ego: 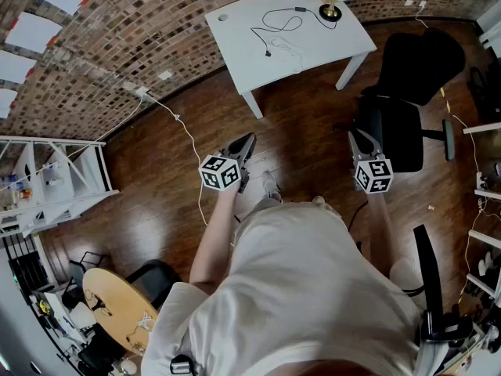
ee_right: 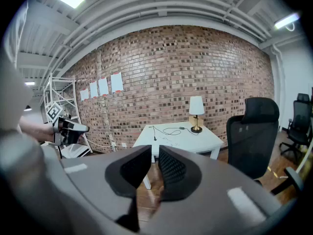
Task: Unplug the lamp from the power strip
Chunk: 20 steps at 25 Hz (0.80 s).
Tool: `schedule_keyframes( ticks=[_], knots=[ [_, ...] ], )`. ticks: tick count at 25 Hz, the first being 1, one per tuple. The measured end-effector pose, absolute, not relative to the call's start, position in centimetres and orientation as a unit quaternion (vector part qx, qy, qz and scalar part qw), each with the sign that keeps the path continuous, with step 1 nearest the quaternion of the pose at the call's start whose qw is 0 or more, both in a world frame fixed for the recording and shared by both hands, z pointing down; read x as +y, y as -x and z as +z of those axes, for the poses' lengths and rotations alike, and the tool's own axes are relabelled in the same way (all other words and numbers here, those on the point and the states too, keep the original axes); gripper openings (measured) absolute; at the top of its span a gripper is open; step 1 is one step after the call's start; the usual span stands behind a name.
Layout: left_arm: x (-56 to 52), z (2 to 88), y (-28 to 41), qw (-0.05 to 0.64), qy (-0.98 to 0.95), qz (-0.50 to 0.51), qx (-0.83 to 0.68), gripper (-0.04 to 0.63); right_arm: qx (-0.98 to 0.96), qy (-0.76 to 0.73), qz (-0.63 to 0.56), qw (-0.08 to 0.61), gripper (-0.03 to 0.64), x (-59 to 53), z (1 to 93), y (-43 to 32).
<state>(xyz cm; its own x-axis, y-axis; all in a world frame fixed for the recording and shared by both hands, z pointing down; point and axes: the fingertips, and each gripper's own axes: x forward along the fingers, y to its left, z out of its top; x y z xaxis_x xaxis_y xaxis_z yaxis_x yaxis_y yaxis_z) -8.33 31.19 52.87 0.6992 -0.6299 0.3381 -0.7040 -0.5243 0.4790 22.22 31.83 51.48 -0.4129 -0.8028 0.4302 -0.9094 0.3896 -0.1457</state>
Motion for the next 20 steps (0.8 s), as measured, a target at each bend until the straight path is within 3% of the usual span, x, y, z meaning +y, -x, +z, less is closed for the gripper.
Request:
schedule_keyframes(
  ticks=[9, 20],
  knots=[
    [26.0, 53.8, 13.8, 0.3, -0.885, 0.078, -0.347, 0.002, -0.808, -0.539, 0.203, 0.121, 0.038, 26.1, 51.7, -14.6],
    [21.0, 54.1, 16.9, 0.291, -0.891, 0.068, -0.342, 0.0, -0.807, -0.539, 0.188, 0.151, 0.038, 22.6, 51.6, -9.2]
  ],
)
